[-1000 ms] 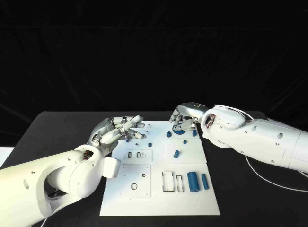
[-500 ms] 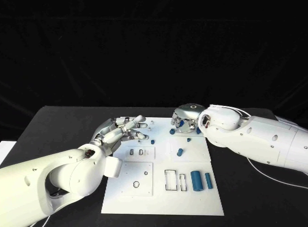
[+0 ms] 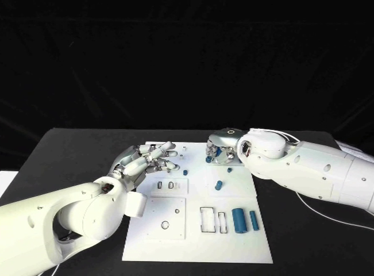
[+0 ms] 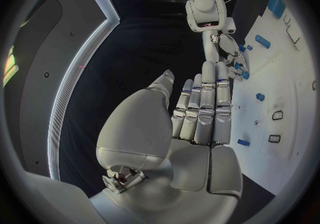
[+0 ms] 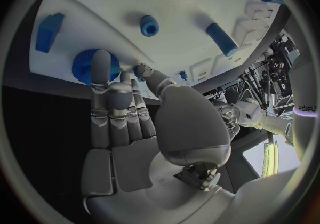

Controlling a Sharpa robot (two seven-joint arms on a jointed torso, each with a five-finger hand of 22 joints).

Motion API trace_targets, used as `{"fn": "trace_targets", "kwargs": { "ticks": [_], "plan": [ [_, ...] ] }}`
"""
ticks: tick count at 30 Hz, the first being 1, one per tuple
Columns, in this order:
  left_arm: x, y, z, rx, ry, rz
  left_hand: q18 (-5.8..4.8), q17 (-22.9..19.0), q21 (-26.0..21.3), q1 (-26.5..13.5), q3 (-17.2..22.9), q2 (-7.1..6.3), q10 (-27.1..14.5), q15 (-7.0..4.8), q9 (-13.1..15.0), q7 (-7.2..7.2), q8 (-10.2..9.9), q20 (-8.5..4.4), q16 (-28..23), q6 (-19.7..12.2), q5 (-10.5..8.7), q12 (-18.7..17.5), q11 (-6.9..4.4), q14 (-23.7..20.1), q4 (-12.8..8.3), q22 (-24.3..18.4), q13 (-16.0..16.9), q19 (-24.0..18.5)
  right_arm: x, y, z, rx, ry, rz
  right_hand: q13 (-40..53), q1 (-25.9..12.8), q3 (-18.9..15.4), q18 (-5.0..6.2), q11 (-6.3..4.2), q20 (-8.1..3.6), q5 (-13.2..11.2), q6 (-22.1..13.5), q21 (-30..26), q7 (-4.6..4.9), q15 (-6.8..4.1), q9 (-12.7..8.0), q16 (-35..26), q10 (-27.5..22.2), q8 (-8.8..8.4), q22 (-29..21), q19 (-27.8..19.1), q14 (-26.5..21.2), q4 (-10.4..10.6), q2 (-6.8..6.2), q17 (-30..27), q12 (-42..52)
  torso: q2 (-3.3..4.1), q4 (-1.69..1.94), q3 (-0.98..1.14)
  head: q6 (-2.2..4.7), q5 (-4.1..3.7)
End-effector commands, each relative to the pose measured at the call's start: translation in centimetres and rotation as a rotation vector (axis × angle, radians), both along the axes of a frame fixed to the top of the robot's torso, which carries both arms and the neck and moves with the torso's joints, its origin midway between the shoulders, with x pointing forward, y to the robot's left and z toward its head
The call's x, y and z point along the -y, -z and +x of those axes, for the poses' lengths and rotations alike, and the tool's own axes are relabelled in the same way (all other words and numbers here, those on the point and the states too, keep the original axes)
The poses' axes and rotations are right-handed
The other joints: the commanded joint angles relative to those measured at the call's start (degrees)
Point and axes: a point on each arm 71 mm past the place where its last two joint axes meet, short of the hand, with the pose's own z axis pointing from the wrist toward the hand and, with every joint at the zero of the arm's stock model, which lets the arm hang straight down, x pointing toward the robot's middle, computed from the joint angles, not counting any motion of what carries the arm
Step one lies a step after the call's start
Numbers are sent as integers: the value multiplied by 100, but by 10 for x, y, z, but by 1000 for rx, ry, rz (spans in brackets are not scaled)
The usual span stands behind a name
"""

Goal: Assemble the parts on the task board

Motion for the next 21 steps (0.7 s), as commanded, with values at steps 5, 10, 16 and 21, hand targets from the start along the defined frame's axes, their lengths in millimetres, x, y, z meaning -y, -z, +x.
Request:
{"fn": "trace_targets", "kwargs": {
  "ticks": [5,10,16,21],
  "plan": [
    [1,-2,-1,3,20,-18,-6,-9,-78,-14,-5,53,-58,30,5,33,-19,22,-107,-32,16,37,12,-131,-53,-29,-13,-113,-5,1,-1,-3,-28,-12,1,8,91,68,-16,-21,-5,121,175,-4,-21,14,399,89,-6,107,-56,230,44,-31,399,26,38,2,5,-4,14],
    [0,-1,0,1,16,-16,-6,-11,-83,-12,-3,54,-60,32,6,33,-18,25,-115,-33,16,39,13,-138,-57,-31,-14,-121,-7,0,-2,4,-39,-1,5,16,130,70,-33,-28,-4,186,307,-20,-35,23,673,147,6,189,-63,253,88,-34,671,31,57,0,7,-5,12],
    [-1,-1,1,-3,12,-15,-5,-12,-85,-8,-1,54,-60,32,6,33,-18,26,-120,-33,17,40,12,-142,-60,-32,-14,-124,-6,-1,-3,8,-43,11,3,13,138,70,-35,-29,-12,192,367,-19,-35,22,755,152,-2,227,-78,250,107,-57,745,23,65,0,7,1,13],
    [-2,0,2,-9,9,-17,-4,-13,-88,3,4,54,-61,32,6,32,-17,28,-127,-33,18,43,12,-146,-70,-34,-14,-130,-7,-3,-3,24,-46,26,-3,-6,131,67,-23,-22,-42,170,449,-1,-25,16,876,131,-24,281,-110,244,141,-115,857,6,75,7,5,9,8]
  ]
}}
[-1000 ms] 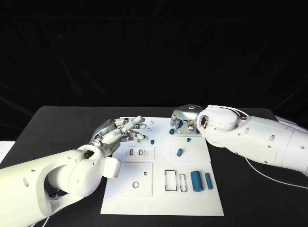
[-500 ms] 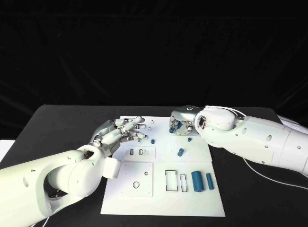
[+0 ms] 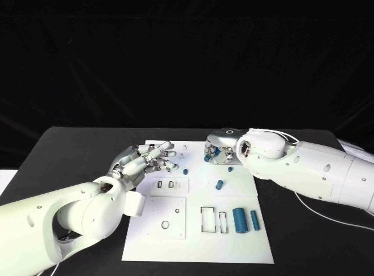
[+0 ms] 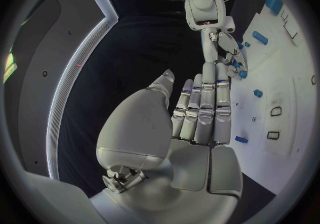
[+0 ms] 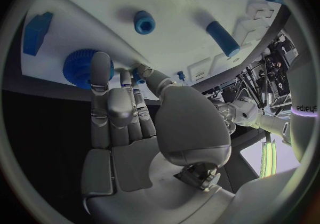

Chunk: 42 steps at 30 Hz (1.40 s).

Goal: Assemble the parts on the task board

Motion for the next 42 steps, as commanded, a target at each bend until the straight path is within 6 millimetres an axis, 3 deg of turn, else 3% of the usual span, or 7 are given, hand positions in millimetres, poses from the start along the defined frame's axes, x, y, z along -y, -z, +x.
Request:
{"fn": "trace_targets", "kwargs": {
  "ticks": [1,11,28,32,37,42],
  "plan": [
    [1,-1,0,-3,16,-17,-4,-7,-33,4,2,54,-54,0,7,12,-17,9,-33,-13,18,19,5,-54,-40,-8,-8,-46,-2,-1,-1,20,-18,16,-7,-34,18,67,13,2,-45,5,65,17,-22,-5,89,8,-28,32,-56,243,40,-82,71,2,13,5,-2,12,-5],
    [1,0,1,-9,18,-16,-4,-7,-33,4,2,54,-54,0,7,12,-17,9,-33,-13,18,19,5,-54,-40,-8,-8,-46,-4,-3,-2,36,-22,31,-19,-83,-56,62,88,47,-44,-162,196,93,40,-28,252,-161,-55,120,-139,223,98,-251,210,-15,34,10,-5,17,-17],
    [0,1,2,-14,17,-13,-2,-8,-36,13,6,53,-57,1,7,13,-17,11,-40,-14,17,22,5,-57,-50,-10,-9,-51,-7,-3,-4,35,-39,37,-8,-120,-138,68,107,78,27,-214,276,104,64,-22,313,-222,-41,173,-202,199,159,-321,248,0,52,14,-8,0,-35],
    [0,1,2,-15,18,-13,0,-8,-37,23,11,55,-58,0,7,12,-17,12,-44,-15,18,24,4,-58,-58,-11,-9,-54,-8,-3,-5,28,-46,36,6,-64,-107,78,76,75,50,-132,327,56,45,-2,398,-174,-2,205,-229,207,185,-242,331,27,56,15,-10,-8,-33],
    [0,1,3,-16,17,-12,1,-8,-38,33,18,59,-59,-1,7,12,-15,13,-48,-14,19,26,4,-57,-66,-11,-10,-55,-8,-3,-5,23,-46,32,49,202,154,26,-31,12,-158,130,705,-58,-51,52,699,77,102,659,-102,265,155,40,656,112,61,19,-10,-10,-30],
    [0,2,3,-17,18,-12,2,-8,-39,41,24,64,-60,-1,8,11,-15,14,-51,-14,20,28,3,-56,-72,-12,-10,-56,-8,-2,-4,26,-42,19,101,438,410,-12,-112,-42,-298,340,956,-117,-120,107,795,296,198,945,-42,261,29,205,742,184,64,21,-11,-22,-34]
  ]
}}
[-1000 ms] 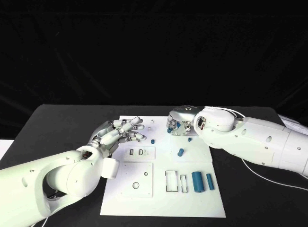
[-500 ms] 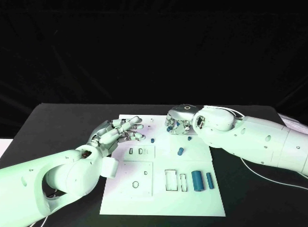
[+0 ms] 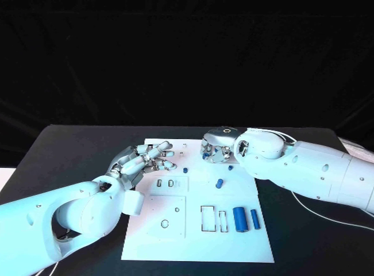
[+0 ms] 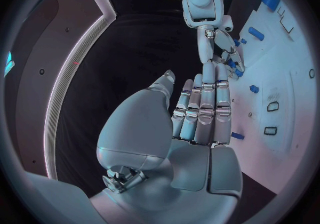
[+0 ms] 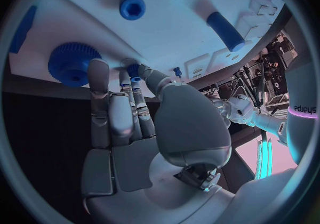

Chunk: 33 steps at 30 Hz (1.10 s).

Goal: Assemble the parts on the task board

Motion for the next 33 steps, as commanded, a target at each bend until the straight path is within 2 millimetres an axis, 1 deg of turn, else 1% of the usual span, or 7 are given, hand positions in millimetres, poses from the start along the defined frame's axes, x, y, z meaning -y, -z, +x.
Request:
{"fn": "trace_targets", "kwargs": {
  "ticks": [1,8,13,18,27,29,33],
  "plan": [
    [2,-1,0,2,21,-14,2,-8,-40,12,-7,34,-39,-1,8,11,-15,-7,-29,-14,20,28,-17,-57,-41,-8,-6,-36,-1,1,0,0,-5,-19,57,231,139,-21,-121,-23,-61,95,132,-20,-66,46,51,199,60,151,70,256,-66,141,23,59,4,4,-2,-9,-3],
    [3,-1,0,2,23,-14,6,-8,-40,35,14,53,-39,-4,10,8,-9,-6,-37,-7,22,33,-20,-54,-58,-9,-7,-37,-3,-3,-2,52,-9,18,82,253,274,-45,-132,-31,-133,139,283,-22,-81,70,92,262,76,316,84,246,-110,169,53,55,10,4,-3,-12,-1],
    [2,-1,0,1,24,-14,7,-8,-40,45,23,59,-40,-5,11,6,-6,-5,-41,-2,23,35,-21,-53,-66,-9,-7,-38,-5,-9,-4,102,0,68,85,212,312,-49,-121,-23,-205,114,336,-3,-73,74,46,242,55,360,69,221,-110,135,-24,20,12,8,-2,-6,-2],
    [2,-1,0,0,21,-13,7,-8,-40,47,25,60,-40,-5,11,5,-5,-5,-42,-1,23,36,-22,-53,-68,-9,-8,-38,-8,-16,-4,155,15,125,79,204,399,-50,-94,-10,-199,66,380,23,-54,70,37,188,17,388,40,207,-121,127,-50,-35,13,7,-6,25,-1],
    [2,-1,1,1,22,-13,9,-8,-40,65,41,68,-43,-7,12,4,-3,-6,-49,1,24,38,-24,-52,-83,-9,-9,-39,-18,-20,0,190,26,171,74,186,432,-52,-80,3,-212,48,407,37,-46,70,45,161,-2,411,26,203,-125,102,-46,-63,18,24,-17,38,-1],
    [2,0,1,1,22,-14,9,-8,-40,65,41,68,-43,-7,12,4,-3,-6,-49,1,24,38,-24,-52,-83,-9,-9,-39,-21,-20,2,196,27,177,72,181,439,-52,-77,6,-215,43,413,40,-43,70,50,155,-6,415,22,203,-125,96,-41,-69,21,13,-14,40,12],
    [3,0,1,1,24,-15,10,-8,-40,73,48,71,-45,-8,12,3,-3,-6,-52,1,24,39,-24,-52,-89,-9,-10,-39,-29,-20,5,203,25,186,69,175,454,-52,-70,11,-216,31,424,46,-39,69,59,139,-16,423,15,204,-125,87,-32,-82,26,19,-11,43,12]
  ]
}}
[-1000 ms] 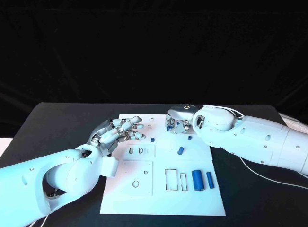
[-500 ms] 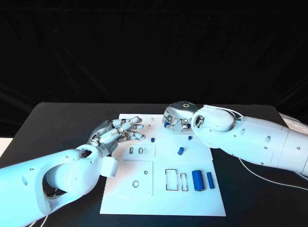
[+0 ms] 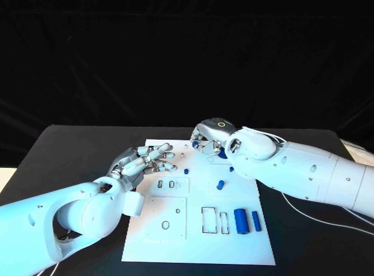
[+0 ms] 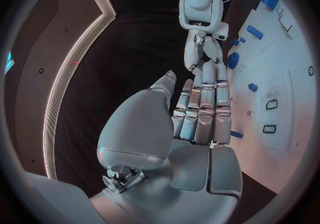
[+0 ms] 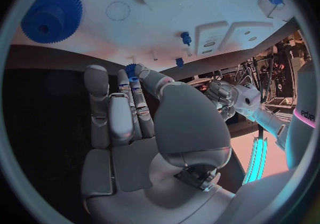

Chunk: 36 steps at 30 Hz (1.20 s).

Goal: Assemble the parts on the task board

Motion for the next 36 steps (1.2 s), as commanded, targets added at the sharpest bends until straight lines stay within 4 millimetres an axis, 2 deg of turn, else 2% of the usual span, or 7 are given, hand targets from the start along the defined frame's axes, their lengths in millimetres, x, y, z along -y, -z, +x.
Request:
{"fn": "trace_targets", "kwargs": {
  "ticks": [1,5,8,11,18,28,36],
  "plan": [
    [3,-2,-1,6,22,-15,9,-8,-17,27,-8,25,-24,8,8,3,-3,-5,-30,1,24,39,-3,-37,-33,-5,-6,-39,-4,-2,2,31,12,30,62,111,57,-52,-119,40,32,-28,31,27,0,-5,8,87,-44,15,-14,204,-20,77,11,-18,9,5,1,6,-1],
    [3,-1,0,5,22,-15,9,-8,-17,27,-8,25,-24,8,8,3,-3,-5,-30,1,24,39,-3,-37,-33,-5,-6,-39,-13,-1,6,30,6,36,59,92,59,-53,-112,46,28,-38,41,33,5,-6,16,75,-52,22,-20,204,-13,64,17,-28,12,-7,8,15,10],
    [4,-1,0,4,23,-15,9,-8,-17,27,-8,25,-24,8,8,3,-3,-5,-30,1,24,39,-3,-37,-33,-5,-6,-39,-17,1,8,31,8,39,58,85,61,-52,-110,49,26,-43,46,35,8,-6,24,70,-57,26,-23,205,-10,59,26,-33,13,0,0,8,-2],
    [4,-1,0,4,24,-15,10,-8,-17,32,-4,27,-25,7,8,4,-3,-5,-32,0,24,39,-3,-37,-38,-5,-7,-40,-18,3,12,27,15,34,58,86,63,-52,-110,49,26,-45,48,35,10,-6,28,69,-58,28,-24,206,-11,57,30,-34,14,-3,-4,-6,-6],
    [5,-1,0,4,25,-16,10,-8,-17,33,-3,27,-25,7,8,4,-3,-5,-33,0,24,39,-3,-37,-39,-5,-7,-40,-19,9,15,-9,22,13,59,36,37,-52,-103,60,22,-49,69,40,19,-3,49,65,-67,42,-37,209,6,14,49,-40,16,-15,9,-25,42],
    [7,-1,0,3,29,-17,10,-8,-17,33,-3,27,-25,7,8,4,-3,-5,-33,0,24,39,-3,-37,-39,-5,-7,-40,-23,13,16,-25,16,4,60,18,23,-52,-103,63,26,-51,81,40,22,-1,56,61,-71,54,-40,210,12,-2,53,-43,11,-10,5,-48,59],
    [6,-1,1,3,27,-16,10,-8,-17,33,-3,27,-25,7,8,4,-3,-5,-33,0,24,39,-3,-37,-39,-5,-7,-40,-26,13,14,-29,2,3,60,11,16,-52,-103,64,27,-50,86,39,24,0,66,61,-72,60,-40,212,16,-8,66,-43,9,-19,8,-73,89]
  ]
}}
